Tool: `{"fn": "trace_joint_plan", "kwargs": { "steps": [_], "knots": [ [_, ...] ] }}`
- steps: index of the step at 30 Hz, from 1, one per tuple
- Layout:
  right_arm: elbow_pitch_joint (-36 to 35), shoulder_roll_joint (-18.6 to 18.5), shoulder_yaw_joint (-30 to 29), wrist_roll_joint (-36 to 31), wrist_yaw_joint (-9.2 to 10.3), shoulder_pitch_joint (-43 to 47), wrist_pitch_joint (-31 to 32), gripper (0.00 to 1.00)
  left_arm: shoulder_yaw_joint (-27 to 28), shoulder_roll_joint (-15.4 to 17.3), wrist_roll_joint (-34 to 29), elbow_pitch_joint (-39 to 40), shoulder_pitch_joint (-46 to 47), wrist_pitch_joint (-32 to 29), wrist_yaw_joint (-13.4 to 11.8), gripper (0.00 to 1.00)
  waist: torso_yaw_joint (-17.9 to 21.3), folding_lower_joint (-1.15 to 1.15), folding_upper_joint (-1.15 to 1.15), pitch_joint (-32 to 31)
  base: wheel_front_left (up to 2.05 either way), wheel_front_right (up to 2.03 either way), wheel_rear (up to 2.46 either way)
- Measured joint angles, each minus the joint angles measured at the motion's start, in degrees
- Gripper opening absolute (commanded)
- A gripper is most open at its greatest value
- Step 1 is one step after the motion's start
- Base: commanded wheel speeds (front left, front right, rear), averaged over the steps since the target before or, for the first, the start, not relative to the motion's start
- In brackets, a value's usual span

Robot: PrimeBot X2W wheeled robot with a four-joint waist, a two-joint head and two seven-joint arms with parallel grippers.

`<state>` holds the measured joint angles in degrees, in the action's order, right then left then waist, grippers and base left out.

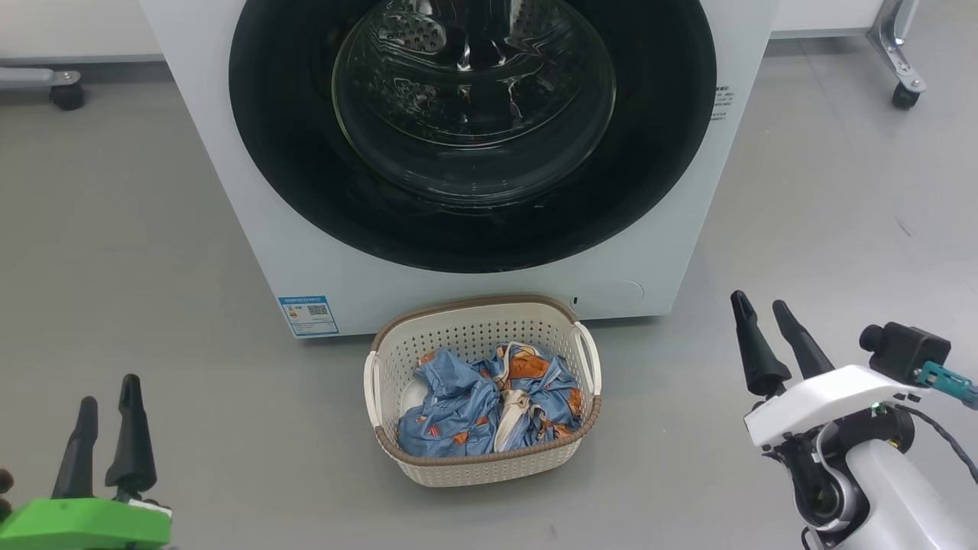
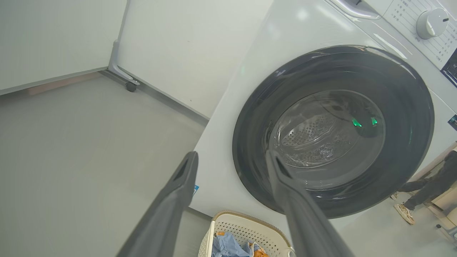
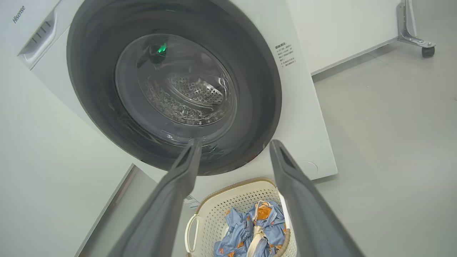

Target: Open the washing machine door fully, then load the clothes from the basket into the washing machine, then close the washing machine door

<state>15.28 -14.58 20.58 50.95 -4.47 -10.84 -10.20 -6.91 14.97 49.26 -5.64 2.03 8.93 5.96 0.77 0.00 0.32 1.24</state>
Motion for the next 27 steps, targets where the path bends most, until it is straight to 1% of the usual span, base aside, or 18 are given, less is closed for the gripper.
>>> {"fn": "trace_joint_plan", "kwargs": {
  "steps": [5,7,15,16,22,27],
  "knots": [
    [0.59,-0.05,1.25,-3.57,0.10,-0.78,-0.69,1.00,-0.53,0.03,-4.13,0.32,0.00,0.79,0.00,1.00,0.00,0.00,0.00,0.01,0.00,0.00,0.00],
    [0.85,-0.08,1.65,-5.03,0.43,-1.30,-1.03,1.00,-0.71,0.13,-6.03,0.44,0.00,1.27,0.00,1.00,0.01,0.00,0.00,0.07,0.00,0.00,0.00],
    [1.45,-0.24,2.53,-9.69,0.44,-2.50,-1.81,1.00,-0.94,0.16,-10.42,1.20,0.01,2.71,0.00,1.00,0.11,0.00,0.00,0.39,0.00,0.00,0.00],
    [1.48,-0.24,2.90,-11.13,0.43,-3.06,-2.24,1.00,-0.97,0.21,-11.84,1.37,0.01,3.15,0.00,1.00,0.16,0.00,0.00,0.47,0.00,0.00,0.00],
    [1.74,-0.27,3.77,-14.77,0.43,-3.86,-3.09,1.00,-0.88,0.31,-15.19,1.76,0.03,4.22,0.00,1.00,0.30,0.00,0.00,0.65,0.00,0.00,0.00],
    [2.09,-0.35,4.64,-18.44,0.41,-5.05,-3.89,1.00,-0.88,-0.03,-16.56,1.68,0.03,5.26,0.44,1.00,0.44,0.00,0.00,0.76,0.00,0.00,0.00]
  ]
}}
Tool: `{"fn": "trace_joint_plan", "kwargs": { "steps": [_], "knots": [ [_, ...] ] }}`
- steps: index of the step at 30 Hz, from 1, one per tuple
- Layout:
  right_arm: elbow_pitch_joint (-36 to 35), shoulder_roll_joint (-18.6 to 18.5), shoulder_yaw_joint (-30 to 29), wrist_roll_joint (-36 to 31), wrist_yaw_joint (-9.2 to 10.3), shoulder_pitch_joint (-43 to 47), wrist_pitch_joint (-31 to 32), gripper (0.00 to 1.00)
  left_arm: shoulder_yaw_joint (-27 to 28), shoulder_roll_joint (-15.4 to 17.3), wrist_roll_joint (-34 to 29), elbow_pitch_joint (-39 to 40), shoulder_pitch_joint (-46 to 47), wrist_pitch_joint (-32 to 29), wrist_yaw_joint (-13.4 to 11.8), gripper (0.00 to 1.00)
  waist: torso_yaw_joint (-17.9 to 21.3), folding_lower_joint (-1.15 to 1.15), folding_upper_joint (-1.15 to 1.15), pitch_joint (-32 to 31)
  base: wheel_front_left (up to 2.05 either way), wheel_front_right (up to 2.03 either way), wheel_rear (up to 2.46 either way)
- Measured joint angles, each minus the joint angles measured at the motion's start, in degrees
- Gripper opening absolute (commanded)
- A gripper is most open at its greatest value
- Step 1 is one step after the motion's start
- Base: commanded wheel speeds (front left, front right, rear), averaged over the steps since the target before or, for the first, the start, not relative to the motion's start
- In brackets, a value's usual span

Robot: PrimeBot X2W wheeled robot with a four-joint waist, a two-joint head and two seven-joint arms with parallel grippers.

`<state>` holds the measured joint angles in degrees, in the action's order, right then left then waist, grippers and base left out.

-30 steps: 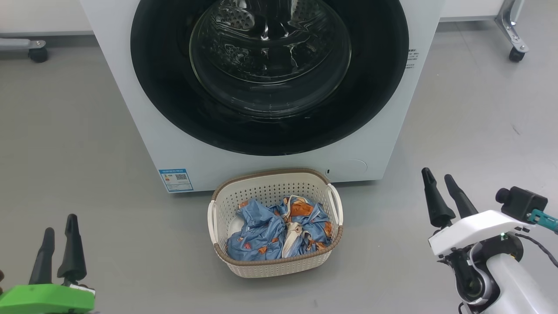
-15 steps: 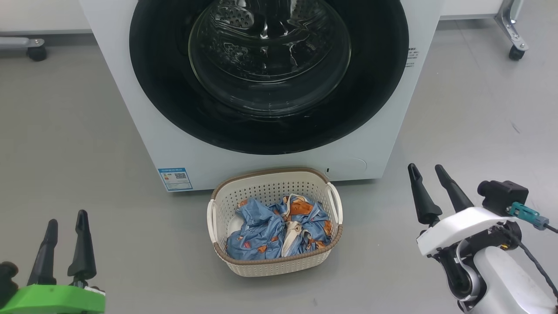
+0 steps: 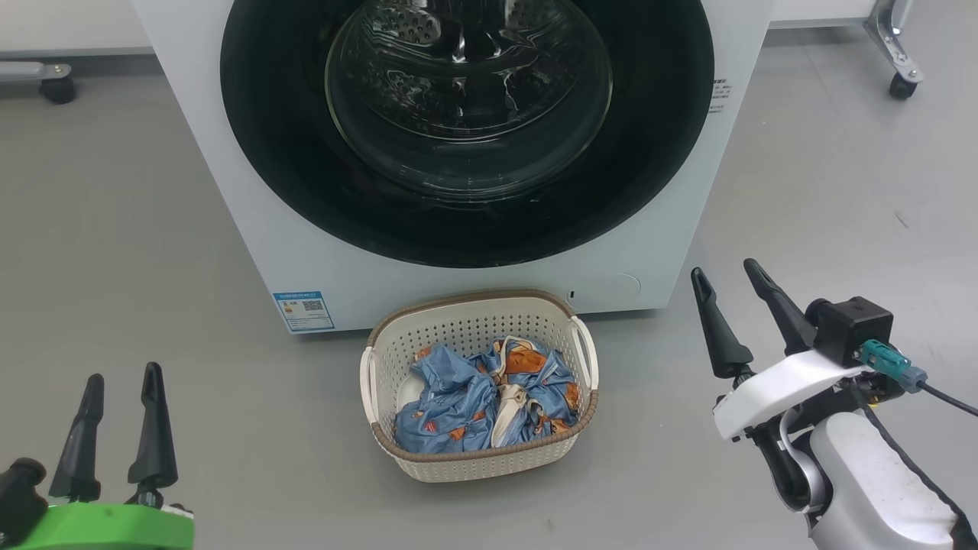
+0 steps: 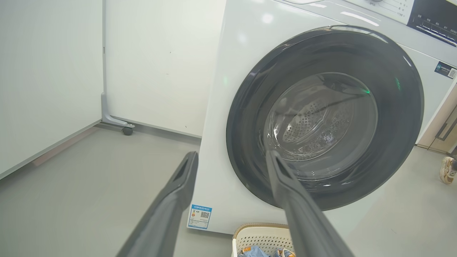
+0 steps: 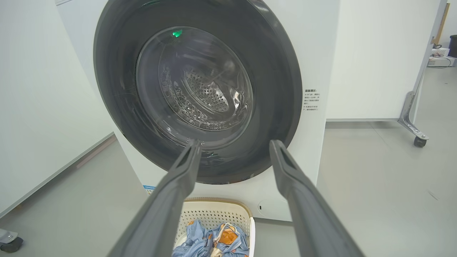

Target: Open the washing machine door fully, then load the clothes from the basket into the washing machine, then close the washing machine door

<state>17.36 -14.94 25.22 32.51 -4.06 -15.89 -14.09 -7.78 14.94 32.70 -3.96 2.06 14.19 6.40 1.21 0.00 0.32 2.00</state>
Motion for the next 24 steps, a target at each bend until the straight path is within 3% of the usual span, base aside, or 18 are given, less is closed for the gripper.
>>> {"fn": "trace_joint_plan", "kwargs": {
  "steps": [24],
  "knots": [
    [1.94,0.59,-0.70,-1.91,-0.98,-0.35,-0.13,1.00,0.56,-0.51,-0.96,-1.98,-0.04,0.21,0.02,1.00,0.07,0.00,0.00,-0.29,0.00,0.00,0.00]
  ]
}}
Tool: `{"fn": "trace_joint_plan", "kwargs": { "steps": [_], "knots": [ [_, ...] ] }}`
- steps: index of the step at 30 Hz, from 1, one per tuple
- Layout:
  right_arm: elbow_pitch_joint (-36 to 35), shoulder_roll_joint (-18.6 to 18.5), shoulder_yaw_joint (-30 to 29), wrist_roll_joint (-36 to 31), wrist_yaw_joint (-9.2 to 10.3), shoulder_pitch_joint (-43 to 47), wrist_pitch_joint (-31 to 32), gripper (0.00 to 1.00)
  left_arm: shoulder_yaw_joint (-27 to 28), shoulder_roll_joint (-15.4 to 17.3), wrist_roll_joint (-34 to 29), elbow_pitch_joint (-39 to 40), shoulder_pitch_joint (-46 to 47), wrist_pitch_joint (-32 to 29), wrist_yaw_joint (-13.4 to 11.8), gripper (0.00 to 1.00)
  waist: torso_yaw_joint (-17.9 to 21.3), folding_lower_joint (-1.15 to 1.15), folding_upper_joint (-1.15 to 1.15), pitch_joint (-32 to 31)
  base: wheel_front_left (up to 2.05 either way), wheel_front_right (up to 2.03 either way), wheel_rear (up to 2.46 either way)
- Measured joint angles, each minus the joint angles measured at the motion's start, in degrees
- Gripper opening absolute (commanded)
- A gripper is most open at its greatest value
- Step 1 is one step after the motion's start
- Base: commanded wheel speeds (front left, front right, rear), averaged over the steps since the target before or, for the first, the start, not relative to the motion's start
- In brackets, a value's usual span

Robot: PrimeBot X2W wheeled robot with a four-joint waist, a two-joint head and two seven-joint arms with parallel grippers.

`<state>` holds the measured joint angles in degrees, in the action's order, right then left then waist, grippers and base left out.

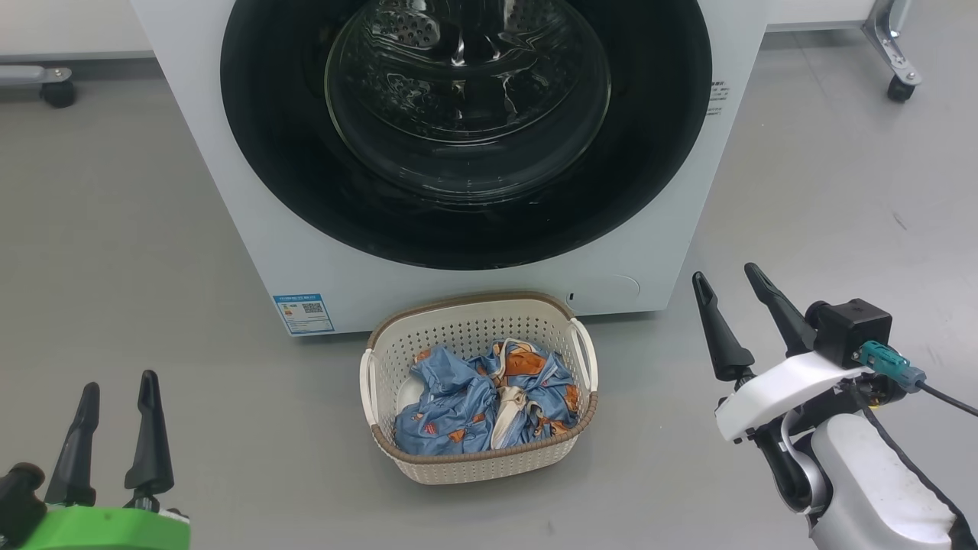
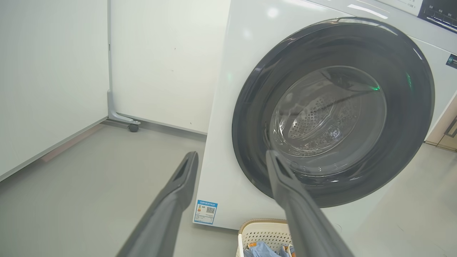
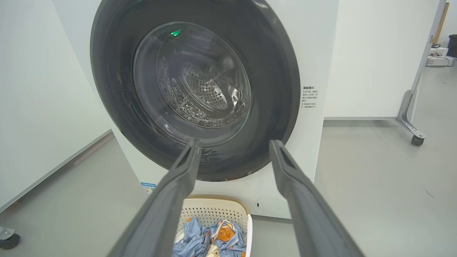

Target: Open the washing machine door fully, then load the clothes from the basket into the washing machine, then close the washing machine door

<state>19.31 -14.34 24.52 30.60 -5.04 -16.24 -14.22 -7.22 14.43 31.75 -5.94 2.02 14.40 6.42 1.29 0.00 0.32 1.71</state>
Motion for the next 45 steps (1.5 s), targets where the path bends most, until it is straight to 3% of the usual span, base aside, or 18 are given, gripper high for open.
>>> {"fn": "trace_joint_plan", "kwargs": {
  "steps": [25,45],
  "knots": [
    [0.66,1.26,-1.29,-1.55,-0.56,0.00,0.00,1.00,1.13,-0.07,-2.13,-0.34,0.02,0.00,0.07,1.00,0.11,0.00,0.00,0.19,0.05,0.05,-0.09],
    [1.14,1.75,-2.11,-2.44,-1.12,0.00,0.00,1.00,1.21,-0.36,-2.56,-1.02,0.02,0.00,0.31,1.00,0.08,0.00,0.00,0.16,0.47,0.47,-0.94]
  ]
}}
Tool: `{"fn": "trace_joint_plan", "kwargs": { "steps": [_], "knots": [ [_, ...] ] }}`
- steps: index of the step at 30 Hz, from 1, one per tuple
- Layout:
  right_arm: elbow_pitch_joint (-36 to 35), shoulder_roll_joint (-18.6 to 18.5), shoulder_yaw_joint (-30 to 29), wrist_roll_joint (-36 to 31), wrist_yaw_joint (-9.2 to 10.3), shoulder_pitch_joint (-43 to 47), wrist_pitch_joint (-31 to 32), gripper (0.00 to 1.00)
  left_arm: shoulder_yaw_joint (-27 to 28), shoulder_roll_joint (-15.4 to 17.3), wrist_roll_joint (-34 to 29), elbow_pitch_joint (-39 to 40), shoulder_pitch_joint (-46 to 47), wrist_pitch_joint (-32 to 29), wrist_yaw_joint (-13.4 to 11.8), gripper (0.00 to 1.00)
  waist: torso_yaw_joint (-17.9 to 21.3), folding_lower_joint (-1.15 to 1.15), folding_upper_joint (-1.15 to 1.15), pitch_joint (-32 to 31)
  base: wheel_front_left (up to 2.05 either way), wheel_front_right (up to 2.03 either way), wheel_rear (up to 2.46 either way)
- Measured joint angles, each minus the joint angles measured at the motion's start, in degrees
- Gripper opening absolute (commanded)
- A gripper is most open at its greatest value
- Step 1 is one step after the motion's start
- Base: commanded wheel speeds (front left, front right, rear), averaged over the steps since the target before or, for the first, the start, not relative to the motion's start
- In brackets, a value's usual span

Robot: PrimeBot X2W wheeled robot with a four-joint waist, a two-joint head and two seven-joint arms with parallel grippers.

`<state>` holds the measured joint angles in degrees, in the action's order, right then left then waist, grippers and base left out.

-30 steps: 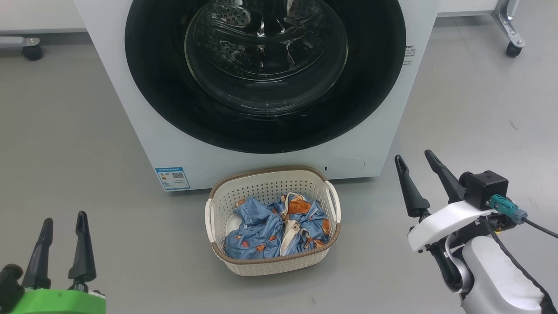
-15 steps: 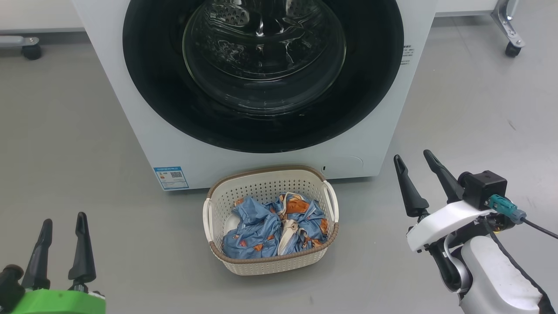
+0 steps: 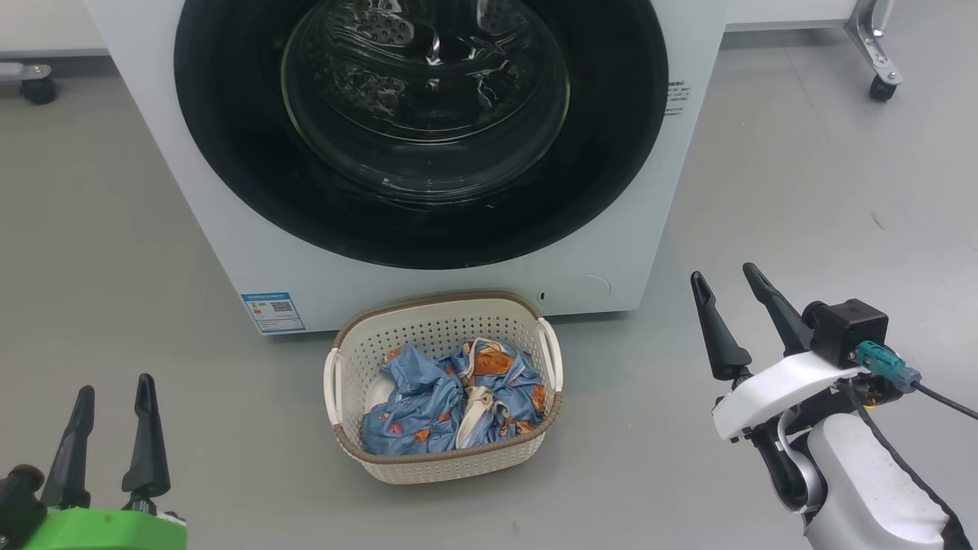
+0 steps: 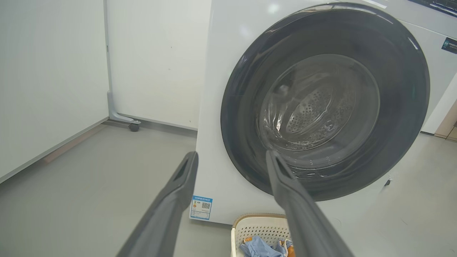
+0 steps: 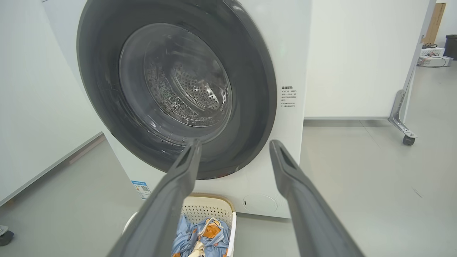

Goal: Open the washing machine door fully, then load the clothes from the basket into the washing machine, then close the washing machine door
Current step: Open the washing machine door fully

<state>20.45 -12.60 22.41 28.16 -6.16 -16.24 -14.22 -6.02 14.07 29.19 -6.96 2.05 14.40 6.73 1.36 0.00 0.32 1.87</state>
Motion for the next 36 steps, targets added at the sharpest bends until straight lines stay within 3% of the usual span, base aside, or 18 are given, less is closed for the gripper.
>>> {"fn": "trace_joint_plan", "kwargs": {
  "steps": [18,36],
  "knots": [
    [0.38,0.12,-0.34,-0.48,-0.42,0.00,0.00,1.00,-0.33,-0.46,0.03,-0.40,0.01,0.00,0.24,1.00,-0.14,0.00,0.00,-0.39,0.61,0.61,-1.21],
    [0.62,0.56,-1.13,-0.90,-0.46,0.00,0.00,1.00,-0.67,-0.45,0.03,-0.45,0.00,0.01,0.25,1.00,-0.21,0.00,0.00,-0.29,0.19,0.19,-0.37]
  ]
}}
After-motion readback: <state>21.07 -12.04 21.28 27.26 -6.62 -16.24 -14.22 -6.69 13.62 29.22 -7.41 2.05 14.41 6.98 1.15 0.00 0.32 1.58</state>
